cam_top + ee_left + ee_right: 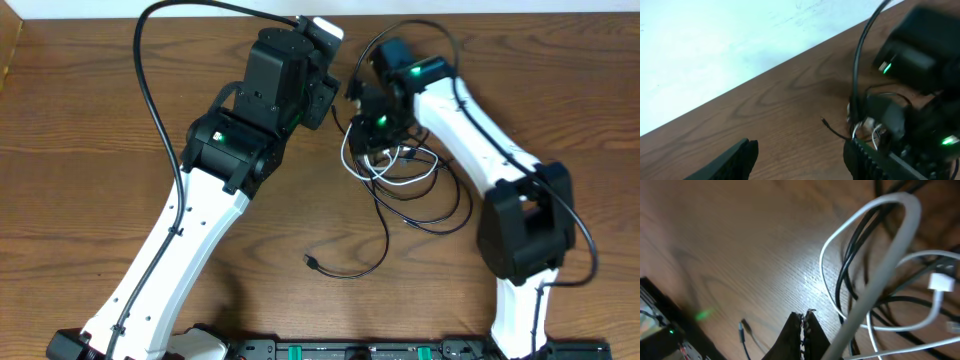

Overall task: Untangle cables
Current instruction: 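Pull the white cable out of the pile toward the upper right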

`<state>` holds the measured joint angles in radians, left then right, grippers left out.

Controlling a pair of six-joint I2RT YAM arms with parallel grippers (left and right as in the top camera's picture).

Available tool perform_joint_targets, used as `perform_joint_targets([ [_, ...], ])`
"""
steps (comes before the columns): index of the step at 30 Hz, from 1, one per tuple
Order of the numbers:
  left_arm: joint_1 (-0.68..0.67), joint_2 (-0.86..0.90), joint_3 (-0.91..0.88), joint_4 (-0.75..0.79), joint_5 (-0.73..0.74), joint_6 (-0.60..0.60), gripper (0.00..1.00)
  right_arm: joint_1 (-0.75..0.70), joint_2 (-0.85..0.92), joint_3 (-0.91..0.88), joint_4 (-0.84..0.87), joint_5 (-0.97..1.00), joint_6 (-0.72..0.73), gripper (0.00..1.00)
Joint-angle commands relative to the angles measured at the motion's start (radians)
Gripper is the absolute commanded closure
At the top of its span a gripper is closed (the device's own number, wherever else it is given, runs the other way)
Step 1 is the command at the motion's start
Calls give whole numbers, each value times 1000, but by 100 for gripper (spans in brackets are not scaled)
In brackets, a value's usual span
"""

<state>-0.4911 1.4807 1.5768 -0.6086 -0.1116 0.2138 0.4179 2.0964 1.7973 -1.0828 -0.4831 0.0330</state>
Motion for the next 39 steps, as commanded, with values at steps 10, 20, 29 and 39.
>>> perform_joint_targets([
  [10,5,-23,3,-4,-16,2,39,-158,-175,2,90,-322,-97,99],
  [20,5,-23,3,-5,-16,1,39,-285,-245,2,237,-729,-85,99],
  [29,5,-23,3,-11,-11,1,39,-406,-506,2,495,-758,193,99],
  [39,4,-23,3,-11,-1,-10,39,-745,-745,2,548,-892,288,99],
])
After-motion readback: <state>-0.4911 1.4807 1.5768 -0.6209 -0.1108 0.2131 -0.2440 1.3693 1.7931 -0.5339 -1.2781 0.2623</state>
